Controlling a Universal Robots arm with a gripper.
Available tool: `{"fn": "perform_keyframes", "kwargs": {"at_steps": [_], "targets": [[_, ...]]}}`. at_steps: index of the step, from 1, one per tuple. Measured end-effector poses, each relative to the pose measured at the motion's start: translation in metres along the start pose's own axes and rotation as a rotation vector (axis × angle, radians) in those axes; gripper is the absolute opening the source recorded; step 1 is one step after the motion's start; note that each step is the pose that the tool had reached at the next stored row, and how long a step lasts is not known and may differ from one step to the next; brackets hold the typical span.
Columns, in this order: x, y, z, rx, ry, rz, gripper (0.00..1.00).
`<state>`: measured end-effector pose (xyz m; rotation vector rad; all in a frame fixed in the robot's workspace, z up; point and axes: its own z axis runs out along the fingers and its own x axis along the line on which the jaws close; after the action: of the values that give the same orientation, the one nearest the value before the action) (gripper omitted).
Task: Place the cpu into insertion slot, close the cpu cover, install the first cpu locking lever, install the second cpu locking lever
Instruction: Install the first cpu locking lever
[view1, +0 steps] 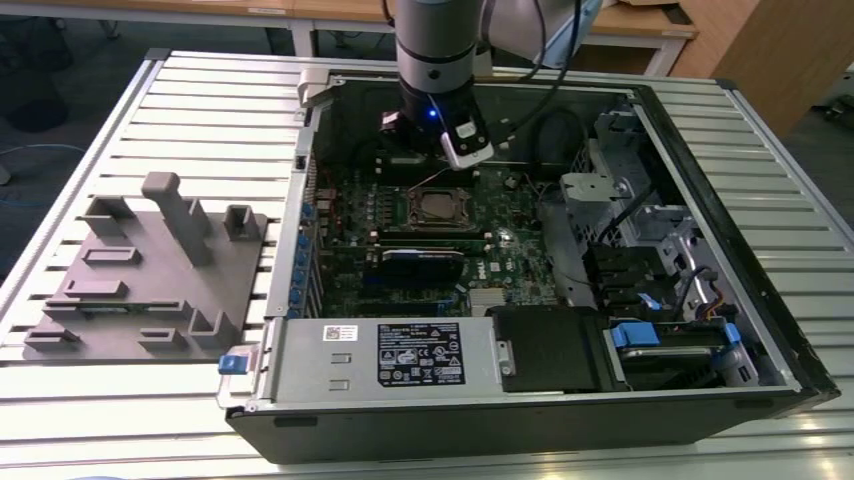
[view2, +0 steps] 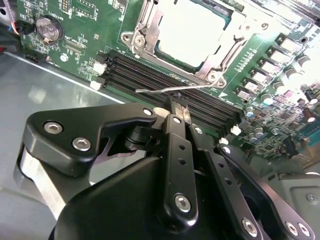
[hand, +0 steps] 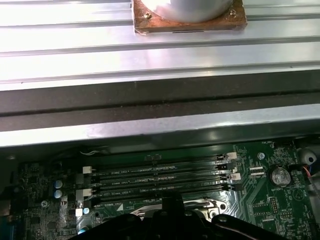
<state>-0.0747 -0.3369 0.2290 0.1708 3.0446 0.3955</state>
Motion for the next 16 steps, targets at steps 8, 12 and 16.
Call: {"fn": "perform_keyframes", "kwargs": {"at_steps": [8, 12, 16], "targets": [[-0.0003, -0.0001, 0.0006, 0.0001, -0.0021, 0.007, 0.10], [-0.0002, -0.0007, 0.0026, 0.0002, -0.0021, 0.008, 0.10], [-0.0002, -0.0010, 0.0036, 0.0008, -0.0034, 0.013, 0.10]]}}
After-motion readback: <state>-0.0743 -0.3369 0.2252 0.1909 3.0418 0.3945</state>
